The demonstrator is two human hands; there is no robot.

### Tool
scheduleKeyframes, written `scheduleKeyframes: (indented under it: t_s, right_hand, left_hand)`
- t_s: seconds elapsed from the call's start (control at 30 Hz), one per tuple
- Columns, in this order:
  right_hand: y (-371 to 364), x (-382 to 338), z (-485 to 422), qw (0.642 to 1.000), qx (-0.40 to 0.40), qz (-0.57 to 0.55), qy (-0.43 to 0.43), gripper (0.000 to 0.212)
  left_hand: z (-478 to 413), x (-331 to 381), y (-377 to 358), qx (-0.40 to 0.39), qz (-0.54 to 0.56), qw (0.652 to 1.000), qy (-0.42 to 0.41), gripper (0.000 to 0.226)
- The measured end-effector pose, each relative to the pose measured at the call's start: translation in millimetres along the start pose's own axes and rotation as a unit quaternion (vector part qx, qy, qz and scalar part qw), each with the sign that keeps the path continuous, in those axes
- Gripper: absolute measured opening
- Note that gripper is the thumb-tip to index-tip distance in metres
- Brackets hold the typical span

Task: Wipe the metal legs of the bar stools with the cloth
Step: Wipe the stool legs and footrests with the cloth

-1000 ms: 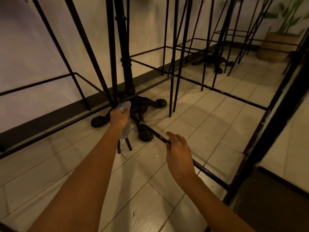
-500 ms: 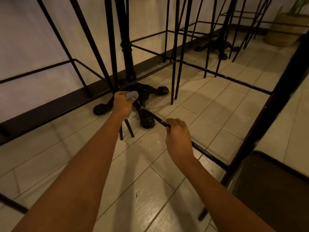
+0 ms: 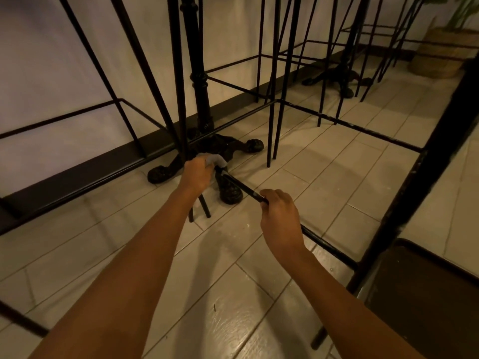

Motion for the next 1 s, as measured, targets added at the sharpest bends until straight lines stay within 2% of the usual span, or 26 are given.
scheduleKeyframes:
  t_s: [0.07,0.17,0.4,0.53,0.8,1.0]
  right_hand:
    - [0.0,0.0,-0.4,1.0,0.0,0.0,0.001,0.027]
    - [-0.1,-0.3,-0.6,1.0,0.0,0.001,0.003,0.027]
    - [-1.7,0.0,-1.2,1.0,-0.005,-0.002,0.0,0.024]
    - [-2.2,0.1,-1.7,1.0,-0.014,-0.001,0.002,0.024]
    - [-2.6,3.2,-2.7,1.0,-0.022,0.001,0.001,0.026]
    - [-3.4,2.4,-2.9,1.0,-0.023,0.003,0.003,0.026]
  left_hand:
    - [-5.0,-3.8,0.8,0.009,0.006,0.999,0.032,0.03]
    - [-7.0,-5.9,-4.2,0.016,-0.046,0.997,0.054,0.026]
    - [18.6,12.9,-19.4,-0.014,-0.069,0.997,-0.045,0.03]
    - [12.8,10.0,-17.1,-0.029,-0.035,0.998,-0.033,0.032]
    - [3.0,4.6,-11.0,0.004,-0.034,0.999,-0.017,0.036]
    - [21.0,15.9,-25.8,-0.043,-0.039,0.998,-0.037,0.032]
Point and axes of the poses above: each hand's wrist, its own z-axis away from the middle knuckle, its own y-axis out of the back of the hand, x = y × z, the point moved 9 cm from there along -z, towards the middle knuckle, and after that the axes turned 1 degree about -x, right-handed, at the moved point
